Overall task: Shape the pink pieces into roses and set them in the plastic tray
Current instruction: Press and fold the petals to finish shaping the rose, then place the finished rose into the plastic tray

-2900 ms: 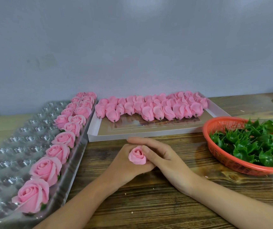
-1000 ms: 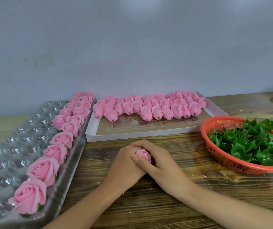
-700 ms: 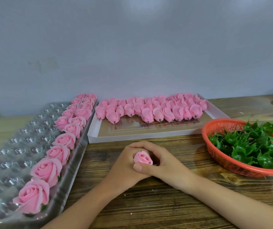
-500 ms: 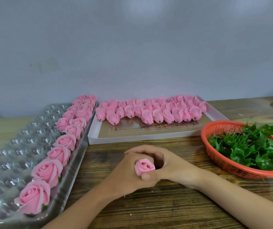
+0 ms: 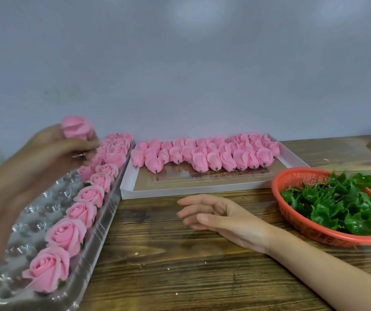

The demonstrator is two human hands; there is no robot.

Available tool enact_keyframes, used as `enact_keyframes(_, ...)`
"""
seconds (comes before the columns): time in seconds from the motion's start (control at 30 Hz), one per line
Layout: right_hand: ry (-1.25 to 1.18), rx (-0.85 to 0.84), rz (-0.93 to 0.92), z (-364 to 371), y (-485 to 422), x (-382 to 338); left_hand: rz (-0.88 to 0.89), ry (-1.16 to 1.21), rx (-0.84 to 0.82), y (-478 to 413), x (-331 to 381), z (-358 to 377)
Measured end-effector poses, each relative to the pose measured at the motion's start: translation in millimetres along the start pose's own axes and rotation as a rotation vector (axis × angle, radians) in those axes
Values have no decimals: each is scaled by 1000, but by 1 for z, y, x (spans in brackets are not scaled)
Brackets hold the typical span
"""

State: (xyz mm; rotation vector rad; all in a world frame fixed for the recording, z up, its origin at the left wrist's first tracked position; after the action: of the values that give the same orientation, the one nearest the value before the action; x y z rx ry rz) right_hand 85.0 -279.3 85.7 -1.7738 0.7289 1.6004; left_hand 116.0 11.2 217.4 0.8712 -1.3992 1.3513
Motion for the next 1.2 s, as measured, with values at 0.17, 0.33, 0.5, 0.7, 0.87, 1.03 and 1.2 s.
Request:
enact_keyframes(0.17, -25, 15, 22, -2, -1, 2, -184, -153, 142, -7, -51, -83)
enact_keyframes(0.33, -49, 16, 26, -2, -1, 3, -358, -383, 87, 3, -83, -88)
enact_keyframes(0.5, -38, 20, 27, -3, -2, 4, -281, -465, 187, 4, -78, -86)
enact_keyframes(0.7, -15, 26, 14, -1, 0, 2, -195, -543, 268, 1, -81, -87)
enact_keyframes(0.87, 15, 28, 7, 0, 0, 1, -154, -783, 261, -1, -77, -81)
enact_keyframes(1.03, 51, 24, -1, 1, 1, 0, -98, -967, 205, -3, -71, -68)
enact_keyframes(1.2, 71, 26, -5, 1, 1, -1, -146, -901, 208, -4, -69, -74)
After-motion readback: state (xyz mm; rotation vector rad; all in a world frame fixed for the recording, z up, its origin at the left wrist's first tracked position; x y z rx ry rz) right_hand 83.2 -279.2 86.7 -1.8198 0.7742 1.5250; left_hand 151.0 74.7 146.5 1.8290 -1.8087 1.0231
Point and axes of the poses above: each hand's wrist, its own y-axis away from the middle knuckle, its own z-axis out of the palm, x = y × z, the point moved 4 cm from there along -y, towards the middle knuckle, and after that the axes turned 13 degrees about y, right-handed, at the moved point
